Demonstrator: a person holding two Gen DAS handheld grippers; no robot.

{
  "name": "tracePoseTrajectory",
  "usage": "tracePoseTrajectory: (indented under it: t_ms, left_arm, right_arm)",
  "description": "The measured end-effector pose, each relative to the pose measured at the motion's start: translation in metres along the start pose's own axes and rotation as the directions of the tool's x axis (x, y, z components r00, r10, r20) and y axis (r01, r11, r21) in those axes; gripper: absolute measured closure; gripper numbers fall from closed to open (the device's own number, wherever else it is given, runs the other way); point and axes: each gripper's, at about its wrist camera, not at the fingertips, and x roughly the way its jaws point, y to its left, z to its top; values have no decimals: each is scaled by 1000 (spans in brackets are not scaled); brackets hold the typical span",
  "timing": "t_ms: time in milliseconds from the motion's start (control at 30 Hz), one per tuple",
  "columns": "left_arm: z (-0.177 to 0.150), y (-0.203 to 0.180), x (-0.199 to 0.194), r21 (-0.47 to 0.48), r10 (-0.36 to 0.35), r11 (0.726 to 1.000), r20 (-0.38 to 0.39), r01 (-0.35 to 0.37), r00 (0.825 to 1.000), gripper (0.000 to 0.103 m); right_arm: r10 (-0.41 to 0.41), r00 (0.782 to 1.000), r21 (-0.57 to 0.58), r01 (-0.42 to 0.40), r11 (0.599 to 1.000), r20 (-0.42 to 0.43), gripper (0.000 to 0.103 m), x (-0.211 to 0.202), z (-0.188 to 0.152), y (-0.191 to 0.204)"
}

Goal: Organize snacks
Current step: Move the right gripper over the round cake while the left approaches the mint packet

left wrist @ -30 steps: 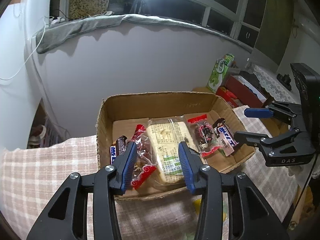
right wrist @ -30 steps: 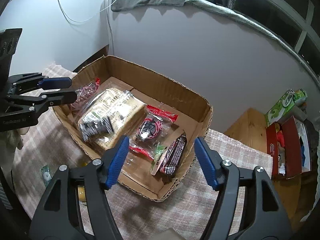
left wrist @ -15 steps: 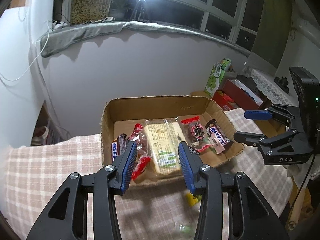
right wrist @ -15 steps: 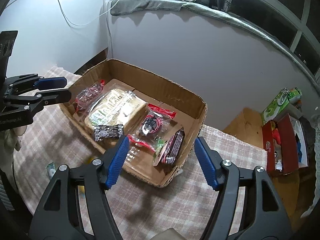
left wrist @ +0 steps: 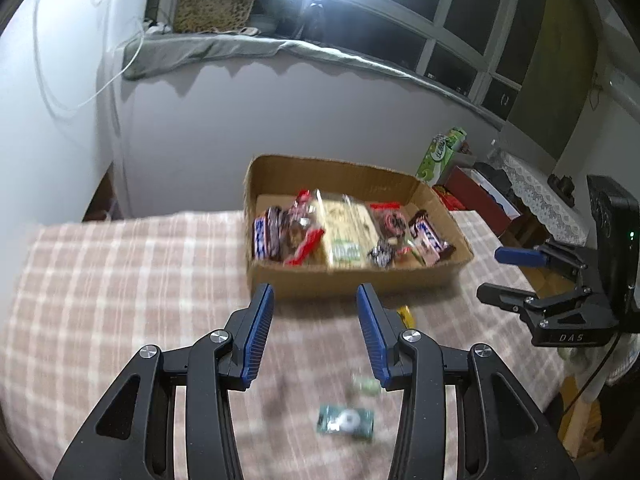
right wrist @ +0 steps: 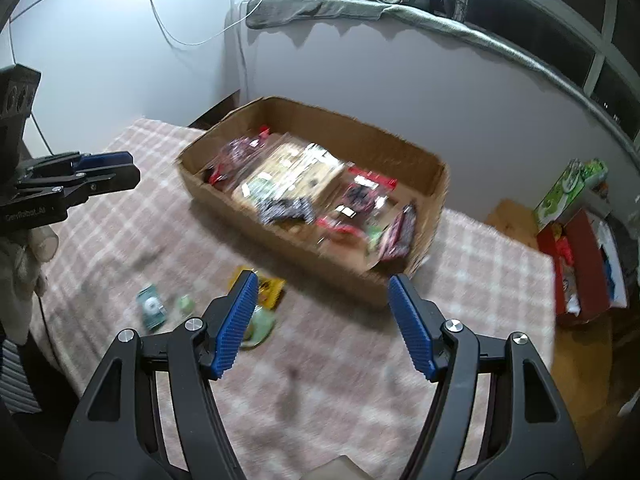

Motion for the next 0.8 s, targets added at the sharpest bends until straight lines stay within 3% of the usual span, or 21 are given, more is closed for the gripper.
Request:
tracePoseTrajectory:
  t_ms: [400,800]
  left_arm:
    - [-65,-15,-1,-9,-5,1000,-56,4,998,61]
    - [-87,-23,15,15,2,1000,-110,0,994,56]
  right_arm:
    - [51,999,65,-50,997,-8,33,13,-45,35]
    - [37,998,55,-35,998,-43,33,41,-53,48]
